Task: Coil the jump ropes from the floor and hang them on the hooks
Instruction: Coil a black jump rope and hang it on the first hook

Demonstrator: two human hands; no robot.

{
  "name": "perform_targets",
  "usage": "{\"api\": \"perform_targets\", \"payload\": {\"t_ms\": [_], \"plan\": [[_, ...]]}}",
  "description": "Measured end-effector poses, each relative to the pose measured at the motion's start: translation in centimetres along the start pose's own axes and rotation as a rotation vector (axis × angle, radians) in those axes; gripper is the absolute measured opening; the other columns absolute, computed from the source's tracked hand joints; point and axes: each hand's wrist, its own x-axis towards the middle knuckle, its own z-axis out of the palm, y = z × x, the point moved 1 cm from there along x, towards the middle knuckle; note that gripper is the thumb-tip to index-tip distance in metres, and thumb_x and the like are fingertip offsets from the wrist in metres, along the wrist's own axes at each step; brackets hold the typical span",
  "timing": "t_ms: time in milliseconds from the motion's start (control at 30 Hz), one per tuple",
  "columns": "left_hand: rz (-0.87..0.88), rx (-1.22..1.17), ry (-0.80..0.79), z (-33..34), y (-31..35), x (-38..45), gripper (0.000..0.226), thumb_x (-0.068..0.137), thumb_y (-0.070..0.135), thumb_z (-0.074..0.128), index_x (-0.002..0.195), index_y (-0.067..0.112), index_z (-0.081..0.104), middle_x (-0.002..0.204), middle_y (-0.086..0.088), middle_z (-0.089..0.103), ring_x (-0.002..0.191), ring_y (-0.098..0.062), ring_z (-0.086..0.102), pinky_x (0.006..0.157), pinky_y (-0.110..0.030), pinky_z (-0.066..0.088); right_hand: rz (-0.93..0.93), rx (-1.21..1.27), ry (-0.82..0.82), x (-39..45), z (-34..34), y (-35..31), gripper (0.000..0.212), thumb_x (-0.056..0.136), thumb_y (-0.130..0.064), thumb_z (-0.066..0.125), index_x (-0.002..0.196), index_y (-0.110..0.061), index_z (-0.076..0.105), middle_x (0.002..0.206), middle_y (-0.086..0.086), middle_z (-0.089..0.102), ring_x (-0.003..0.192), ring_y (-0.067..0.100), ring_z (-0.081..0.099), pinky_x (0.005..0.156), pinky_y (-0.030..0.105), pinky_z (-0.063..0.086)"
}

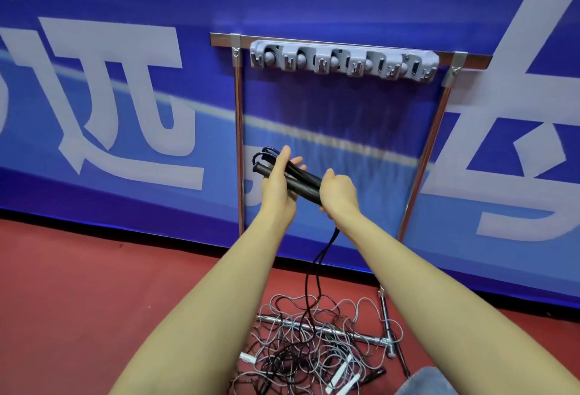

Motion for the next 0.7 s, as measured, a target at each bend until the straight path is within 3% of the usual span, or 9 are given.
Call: {"api": "perform_targets", "payload": {"t_ms": [100,167,267,333,400,467,533,600,700], "plan": [[0.142,0.235,0.178,-1.5,0.2,0.3,0.05,0.09,0.045,0.058,0.128,0.014,0.047,0.127,-0.004,0.052,0.107,-0.015,0.052,0.098,-0.034,0.042,-0.034,-0.072,0.068,1.1,-1.0,0.3,0.048,0.103,-0.035,0.022,0.075,-0.005,0.049,0.087,0.02,0.063,0.075,0.034,0.061,0.067,0.035,0.046],[0.45,0.575,0.224,-2.6,0.7,0.4,0.066,0.089,0.042,0.058,0.142,0.011,0.033,0.139,-0.004,0.037,0.122,-0.015,0.039,0.106,-0.033,0.032,-0.068,-0.145,0.094,1.7,-1.8,0.6,0.049,0.103,-0.036,0.022,0.08,-0.004,0.052,0.093,0.02,0.064,0.083,0.035,0.06,0.071,0.036,0.044],[1.031,1.415,-0.165,-3.3,1.2,0.4,0.079,0.07,0.041,0.056,0.137,0.003,0.039,0.135,-0.009,0.043,0.125,-0.022,0.038,0.105,-0.032,0.023,-0.092,-0.258,0.075,1.9,-2.6,0.8,0.05,0.103,-0.036,0.021,0.08,-0.004,0.051,0.09,0.015,0.056,0.082,0.032,0.053,0.07,0.034,0.038],[1.279,1.953,-0.354,-3.0,0.9,1.1,0.087,0.06,0.047,0.065,0.13,-0.001,0.048,0.125,-0.015,0.053,0.117,-0.033,0.049,0.1,-0.036,0.027,-0.108,-0.31,0.052,1.9,-2.5,0.8,0.051,0.103,-0.036,0.021,0.08,-0.004,0.053,0.088,0.013,0.055,0.083,0.033,0.054,0.07,0.034,0.038],[1.238,2.353,-0.345,-2.4,0.6,1.2,0.078,0.05,0.047,0.078,0.111,0.001,0.06,0.098,-0.012,0.061,0.091,-0.031,0.059,0.084,-0.037,0.039,-0.134,-0.331,0.022,1.7,-2.2,0.9,0.052,0.102,-0.037,0.022,0.069,-0.008,0.048,0.082,0.012,0.057,0.08,0.033,0.057,0.068,0.034,0.041],[1.25,2.473,-0.332,-1.8,0.8,0.9,0.046,0.043,0.034,0.081,0.077,0.009,0.062,0.07,-0.005,0.056,0.063,-0.025,0.055,0.061,-0.03,0.041,-0.158,-0.332,-0.019,1.5,-2.2,1.0,0.051,0.101,-0.038,0.023,0.062,-0.011,0.043,0.073,0.011,0.056,0.072,0.032,0.059,0.067,0.034,0.043],[1.326,2.518,-0.401,-1.6,0.8,1.3,0.025,0.045,0.023,0.075,0.059,0.013,0.056,0.059,-0.003,0.05,0.055,-0.023,0.049,0.056,-0.027,0.04,-0.179,-0.312,-0.076,1.2,-2.5,1.0,0.052,0.101,-0.036,0.023,0.06,-0.009,0.04,0.062,0.011,0.052,0.055,0.025,0.054,0.066,0.035,0.045],[1.306,2.56,-0.483,-1.3,1.2,0.7,0.017,0.054,0.017,0.07,0.063,0.012,0.057,0.061,-0.004,0.048,0.054,-0.023,0.048,0.055,-0.025,0.037,-0.203,-0.281,-0.11,0.8,-2.9,0.8,0.052,0.101,-0.036,0.024,0.059,-0.009,0.038,0.056,0.01,0.049,0.046,0.02,0.049,0.068,0.036,0.048],[1.039,2.597,-0.517,-1.7,0.8,0.7,0.009,0.086,0.01,0.045,0.096,0.01,0.045,0.081,-0.004,0.046,0.066,-0.025,0.05,0.046,-0.026,0.017,-0.256,-0.292,-0.126,0.5,-3.2,0.6,0.052,0.101,-0.036,0.025,0.058,-0.01,0.037,0.053,0.008,0.048,0.045,0.019,0.047,0.069,0.037,0.048]]}}
